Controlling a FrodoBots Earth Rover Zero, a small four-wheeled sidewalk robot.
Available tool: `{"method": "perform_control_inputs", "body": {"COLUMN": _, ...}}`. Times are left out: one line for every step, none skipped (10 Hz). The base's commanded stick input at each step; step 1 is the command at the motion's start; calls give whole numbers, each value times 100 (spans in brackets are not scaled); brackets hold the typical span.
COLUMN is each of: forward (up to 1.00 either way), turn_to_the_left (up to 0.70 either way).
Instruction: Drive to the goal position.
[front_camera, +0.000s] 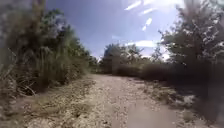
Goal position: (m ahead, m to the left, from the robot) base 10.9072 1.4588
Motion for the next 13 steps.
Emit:
{"method": "perform_control_inputs", "body": {"forward": 70, "turn_to_the_left": 24}}
{"method": "perform_control_inputs", "body": {"forward": 70, "turn_to_the_left": 5}}
{"method": "perform_control_inputs", "body": {"forward": 70, "turn_to_the_left": 0}}
{"method": "perform_control_inputs", "body": {"forward": 70, "turn_to_the_left": 0}}
{"method": "perform_control_inputs", "body": {"forward": 70, "turn_to_the_left": 0}}
{"method": "perform_control_inputs", "body": {"forward": 70, "turn_to_the_left": 0}}
{"method": "perform_control_inputs", "body": {"forward": 70, "turn_to_the_left": 0}}
{"method": "perform_control_inputs", "body": {"forward": 70, "turn_to_the_left": 0}}
{"method": "perform_control_inputs", "body": {"forward": 70, "turn_to_the_left": 0}}
{"method": "perform_control_inputs", "body": {"forward": 70, "turn_to_the_left": 11}}
{"method": "perform_control_inputs", "body": {"forward": 70, "turn_to_the_left": 25}}
{"method": "perform_control_inputs", "body": {"forward": 70, "turn_to_the_left": 0}}
{"method": "perform_control_inputs", "body": {"forward": 70, "turn_to_the_left": 0}}
